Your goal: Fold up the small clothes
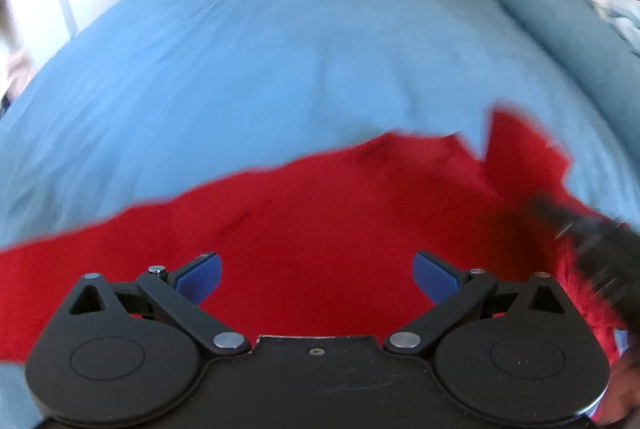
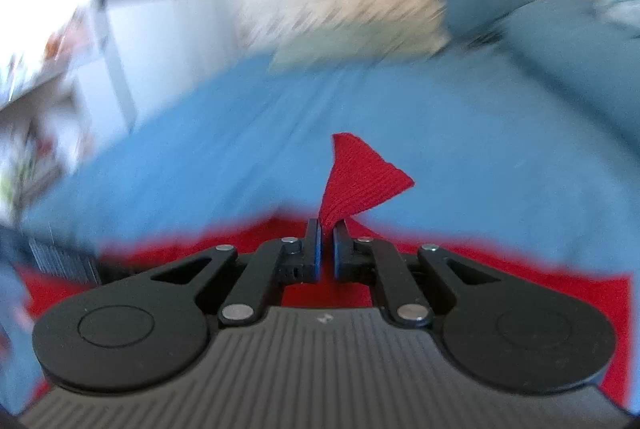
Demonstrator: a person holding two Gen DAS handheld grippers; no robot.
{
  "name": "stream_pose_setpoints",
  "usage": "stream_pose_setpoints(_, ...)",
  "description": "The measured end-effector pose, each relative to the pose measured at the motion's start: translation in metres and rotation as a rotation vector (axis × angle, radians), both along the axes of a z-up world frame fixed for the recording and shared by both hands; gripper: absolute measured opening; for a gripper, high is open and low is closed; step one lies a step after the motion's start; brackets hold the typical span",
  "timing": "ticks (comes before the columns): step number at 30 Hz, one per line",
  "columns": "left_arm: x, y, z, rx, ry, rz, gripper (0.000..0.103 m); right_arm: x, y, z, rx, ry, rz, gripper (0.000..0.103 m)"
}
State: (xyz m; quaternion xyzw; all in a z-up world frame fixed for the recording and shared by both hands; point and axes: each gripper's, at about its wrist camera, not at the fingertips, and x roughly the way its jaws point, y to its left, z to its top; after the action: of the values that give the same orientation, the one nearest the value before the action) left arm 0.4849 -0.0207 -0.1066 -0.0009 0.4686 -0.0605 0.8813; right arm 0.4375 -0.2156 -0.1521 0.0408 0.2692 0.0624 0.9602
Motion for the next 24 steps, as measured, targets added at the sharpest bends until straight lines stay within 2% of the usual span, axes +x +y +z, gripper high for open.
stream_pose_setpoints(2, -0.002, 0.017, -0.012, -0.013, 0.029, 0.026, 0.103, 0.003, 0.035, -0.034, -0.101, 0.064, 0.081, 0.021)
stream_pose_setpoints(4, -0.008, 0.024, -0.022, -0.034, 0.049, 0.031, 0.103, 0.001, 0.055, -0.058, -0.157, 0.104, 0.128, 0.022)
stream_pose_setpoints(8, -0.002, 0.027, -0.032, -0.105, 0.066, 0.022, 0.103, -0.003, 0.064, -0.067, -0.212, 0.095, 0.165, 0.029)
stream_pose_setpoints(10, -0.004, 0.021, -0.032, -0.130, 0.062, 0.009, 0.103, -0.009, 0.066, -0.066, -0.224, 0.096, 0.200, 0.058)
stream_pose_setpoints(12, -0.001, 0.011, -0.030, -0.151, 0.061, -0.010, 0.103, -0.020, 0.069, -0.061, -0.245, 0.086, 0.218, 0.072)
stream_pose_setpoints(17, -0.001, -0.025, -0.034, -0.194, 0.062, -0.087, 0.102, -0.050, 0.026, -0.039, -0.256, 0.117, 0.071, 0.084)
stream_pose_setpoints(19, 0.002, -0.042, -0.042, -0.193, 0.079, -0.103, 0.096, -0.062, 0.003, -0.031, -0.243, 0.130, -0.005, 0.089)
stream_pose_setpoints(21, 0.005, -0.055, -0.053, -0.193, 0.102, -0.111, 0.083, -0.078, -0.021, -0.025, -0.232, 0.140, -0.082, 0.093)
stream_pose_setpoints(24, 0.001, -0.067, -0.066, -0.142, 0.086, -0.082, 0.074, -0.100, -0.052, -0.020, -0.196, 0.155, -0.193, 0.096)
